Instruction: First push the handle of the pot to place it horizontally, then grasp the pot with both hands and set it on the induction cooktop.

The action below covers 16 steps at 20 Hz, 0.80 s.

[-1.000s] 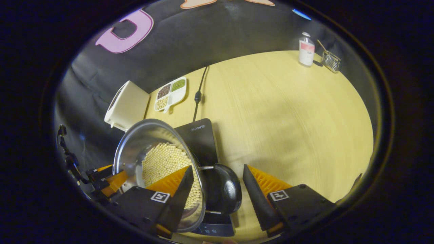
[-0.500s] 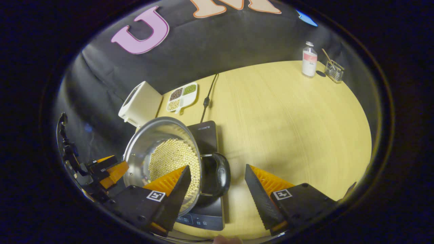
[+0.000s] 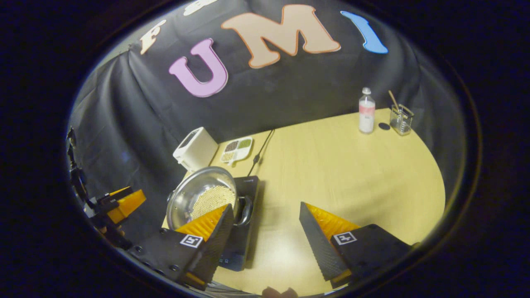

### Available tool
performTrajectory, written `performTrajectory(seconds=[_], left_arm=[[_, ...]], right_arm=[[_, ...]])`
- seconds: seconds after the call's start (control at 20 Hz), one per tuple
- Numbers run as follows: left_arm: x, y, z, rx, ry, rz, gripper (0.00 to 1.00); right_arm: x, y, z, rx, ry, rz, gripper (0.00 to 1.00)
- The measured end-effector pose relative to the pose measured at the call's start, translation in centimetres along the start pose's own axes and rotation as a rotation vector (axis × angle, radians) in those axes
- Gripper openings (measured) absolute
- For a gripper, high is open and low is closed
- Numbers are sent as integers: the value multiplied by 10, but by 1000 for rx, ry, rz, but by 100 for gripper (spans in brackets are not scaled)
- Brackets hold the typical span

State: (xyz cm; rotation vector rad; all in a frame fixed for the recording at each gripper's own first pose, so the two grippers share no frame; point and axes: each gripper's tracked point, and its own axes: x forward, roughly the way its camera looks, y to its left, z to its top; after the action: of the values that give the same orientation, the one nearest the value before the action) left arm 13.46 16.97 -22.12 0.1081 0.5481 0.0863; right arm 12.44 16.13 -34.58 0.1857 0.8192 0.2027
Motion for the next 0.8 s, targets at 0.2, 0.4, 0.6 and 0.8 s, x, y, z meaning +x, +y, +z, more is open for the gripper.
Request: performTrajectory(seconds=[0.2, 0.4, 0.6, 0.8], left_arm=[[-42, -29, 19, -24, -74, -19, 90], [-76, -58, 60, 15, -208, -91, 90], [-109, -69, 82, 20, -316, -144, 93], [-156, -76, 88, -52, -420, -200, 89]], right_arm=[[-41, -6, 15, 27, -86, 21, 92], [-81, -17, 40, -25, -218, -33, 92], [-146, -14, 65, -51, -382, -88, 92], [-226, -8, 75, -192, -569, -174, 92]])
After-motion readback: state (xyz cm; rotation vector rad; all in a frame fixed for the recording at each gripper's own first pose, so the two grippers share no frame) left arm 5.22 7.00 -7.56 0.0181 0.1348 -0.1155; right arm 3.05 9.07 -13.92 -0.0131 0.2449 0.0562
